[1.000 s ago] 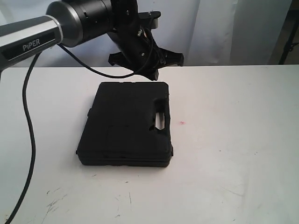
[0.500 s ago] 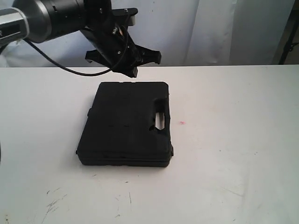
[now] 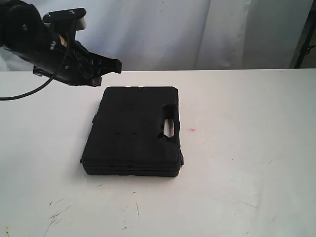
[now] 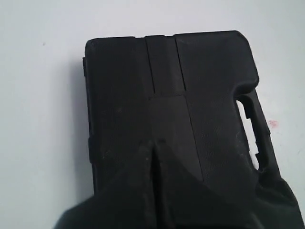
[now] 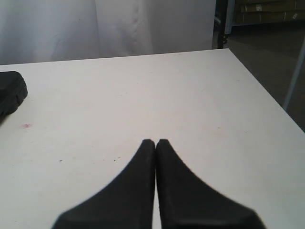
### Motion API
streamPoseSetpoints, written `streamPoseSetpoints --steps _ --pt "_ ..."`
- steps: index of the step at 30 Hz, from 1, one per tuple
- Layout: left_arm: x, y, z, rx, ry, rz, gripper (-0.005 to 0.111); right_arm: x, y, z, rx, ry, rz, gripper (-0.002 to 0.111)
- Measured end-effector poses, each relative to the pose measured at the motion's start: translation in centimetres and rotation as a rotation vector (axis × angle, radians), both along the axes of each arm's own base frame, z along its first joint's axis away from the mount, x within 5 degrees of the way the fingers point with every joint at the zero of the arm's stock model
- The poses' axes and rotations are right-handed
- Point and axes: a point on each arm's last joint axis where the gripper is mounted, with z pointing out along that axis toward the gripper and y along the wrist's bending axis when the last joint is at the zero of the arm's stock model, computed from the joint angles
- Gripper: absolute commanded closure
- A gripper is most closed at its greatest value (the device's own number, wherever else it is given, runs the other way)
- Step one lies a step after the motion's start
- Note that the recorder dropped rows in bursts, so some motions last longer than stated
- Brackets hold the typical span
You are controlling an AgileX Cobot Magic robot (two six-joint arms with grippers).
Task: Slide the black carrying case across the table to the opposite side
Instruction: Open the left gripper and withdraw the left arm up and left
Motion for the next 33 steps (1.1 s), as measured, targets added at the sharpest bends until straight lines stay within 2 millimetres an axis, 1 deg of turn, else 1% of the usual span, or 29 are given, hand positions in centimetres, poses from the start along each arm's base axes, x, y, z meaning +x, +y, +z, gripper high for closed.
streamPoseSetpoints --steps 3,7,9,13,21,24,29,33 --pt "-1.5 0.7 -0.2 -0.005 -0.014 0.000 0.107 0.0 0.0 0.0 0.000 0.000 0.000 0.108" --pt "-3.3 1.5 -0.9 0.000 -0.014 -0.002 0.107 0.0 0.0 0.0 0.000 0.000 0.000 0.108" --pt "-4.1 1.9 -0.5 -0.014 -0.046 -0.002 0.107 0.0 0.0 0.0 0.000 0.000 0.000 0.108" --pt "-4.5 2.1 0.3 -0.031 -0.090 -0.002 0.107 0.0 0.0 0.0 0.000 0.000 0.000 0.108" --pt "-5.2 2.4 0.4 -0.037 -0.100 -0.001 0.107 0.0 0.0 0.0 0.000 0.000 0.000 0.108" --pt "-5.9 2.7 0.5 -0.046 -0.120 -0.001 0.107 0.0 0.0 0.0 0.000 0.000 0.000 0.108" --pt "-7.9 3.6 0.8 -0.068 -0.171 0.000 0.107 0.0 0.0 0.0 0.000 0.000 0.000 0.108" --pt "-9.4 4.4 1.4 -0.036 -0.200 -0.021 0.107 0.0 0.0 0.0 0.000 0.000 0.000 0.108"
